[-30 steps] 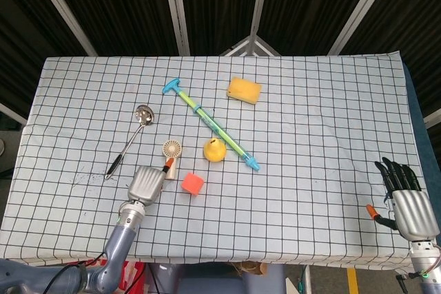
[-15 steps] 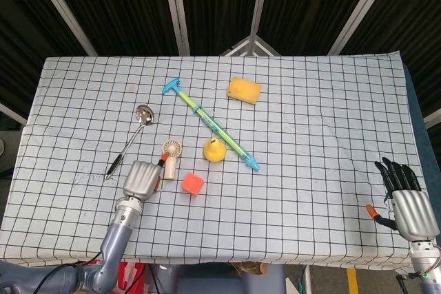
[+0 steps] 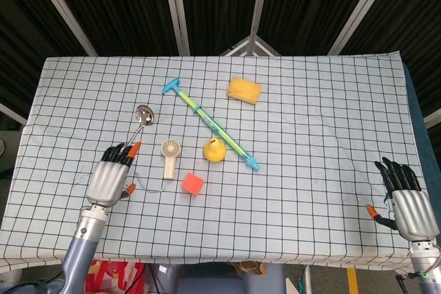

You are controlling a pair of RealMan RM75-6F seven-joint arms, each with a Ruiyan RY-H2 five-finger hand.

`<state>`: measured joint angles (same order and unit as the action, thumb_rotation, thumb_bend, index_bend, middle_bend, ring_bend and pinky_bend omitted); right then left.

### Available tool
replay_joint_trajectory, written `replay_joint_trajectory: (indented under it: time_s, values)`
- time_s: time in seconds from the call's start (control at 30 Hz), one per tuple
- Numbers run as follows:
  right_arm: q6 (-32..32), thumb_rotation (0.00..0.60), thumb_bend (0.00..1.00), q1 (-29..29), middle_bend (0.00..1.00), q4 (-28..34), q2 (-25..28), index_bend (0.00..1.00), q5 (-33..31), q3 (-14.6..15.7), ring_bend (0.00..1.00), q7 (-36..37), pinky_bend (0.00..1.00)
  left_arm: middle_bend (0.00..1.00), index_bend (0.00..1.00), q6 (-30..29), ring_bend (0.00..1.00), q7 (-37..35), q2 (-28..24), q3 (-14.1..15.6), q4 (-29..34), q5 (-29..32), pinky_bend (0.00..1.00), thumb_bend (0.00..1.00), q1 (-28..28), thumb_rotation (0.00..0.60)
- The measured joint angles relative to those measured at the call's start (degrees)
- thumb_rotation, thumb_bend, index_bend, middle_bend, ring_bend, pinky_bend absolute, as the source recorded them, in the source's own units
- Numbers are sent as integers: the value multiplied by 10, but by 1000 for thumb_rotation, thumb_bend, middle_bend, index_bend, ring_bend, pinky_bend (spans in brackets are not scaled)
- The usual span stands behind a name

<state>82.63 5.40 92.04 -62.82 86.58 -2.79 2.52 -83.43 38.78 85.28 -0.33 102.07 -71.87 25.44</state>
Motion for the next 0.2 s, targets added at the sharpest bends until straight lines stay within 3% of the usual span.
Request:
replay_joint_trajectory:
  time_s: [0.2]
  values:
    - [2, 600, 279, -1, 0, 1, -2, 70, 0, 0, 0, -5, 0, 0, 0, -67, 0, -66, -75, 71, 2, -63, 0, 197, -72, 600]
